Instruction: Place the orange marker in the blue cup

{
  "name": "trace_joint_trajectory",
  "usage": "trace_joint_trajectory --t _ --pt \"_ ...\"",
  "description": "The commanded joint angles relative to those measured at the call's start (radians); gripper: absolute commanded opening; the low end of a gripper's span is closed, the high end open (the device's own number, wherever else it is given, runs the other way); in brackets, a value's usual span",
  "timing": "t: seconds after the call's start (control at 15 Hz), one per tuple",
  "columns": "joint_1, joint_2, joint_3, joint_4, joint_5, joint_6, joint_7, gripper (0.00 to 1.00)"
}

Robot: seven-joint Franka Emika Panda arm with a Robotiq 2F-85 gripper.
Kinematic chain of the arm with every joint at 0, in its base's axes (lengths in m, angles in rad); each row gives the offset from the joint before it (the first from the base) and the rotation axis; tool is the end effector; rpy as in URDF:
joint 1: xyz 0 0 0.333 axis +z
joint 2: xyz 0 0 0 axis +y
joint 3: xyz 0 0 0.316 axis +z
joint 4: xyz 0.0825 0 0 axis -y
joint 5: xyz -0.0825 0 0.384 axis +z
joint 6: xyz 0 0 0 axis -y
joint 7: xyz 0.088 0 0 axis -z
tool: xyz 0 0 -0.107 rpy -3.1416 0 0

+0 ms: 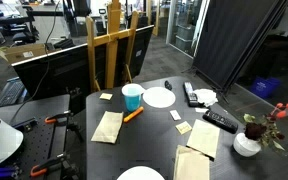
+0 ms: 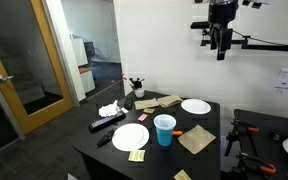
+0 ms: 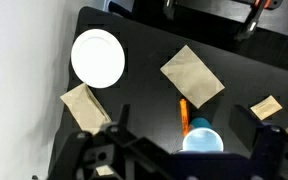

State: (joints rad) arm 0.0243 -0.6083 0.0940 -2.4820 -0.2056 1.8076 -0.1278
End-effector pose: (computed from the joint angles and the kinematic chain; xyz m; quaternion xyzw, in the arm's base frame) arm 0.3588 0.0280 0.4927 0.9816 0.1398 -0.0363 0.1251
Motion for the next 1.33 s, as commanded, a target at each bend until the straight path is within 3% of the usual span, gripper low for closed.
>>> trace_joint_trajectory --t 0.0,0.33,0.53,0.93,1.27 --pt "0.021 0.002 -0.017 0.002 -0.009 -0.004 0.009 1.00" --pt "0.021 0.002 -0.017 0.002 -0.009 -0.004 0.009 1.00" --pt "0.022 -0.006 -0.022 -0.031 -0.018 0.064 0.014 1.00" --pt "0.019 -0.041 -0.069 -0.178 0.005 0.360 0.000 1.00" --pt "0.012 0.011 -0.158 -0.289 0.046 0.622 -0.052 1.00"
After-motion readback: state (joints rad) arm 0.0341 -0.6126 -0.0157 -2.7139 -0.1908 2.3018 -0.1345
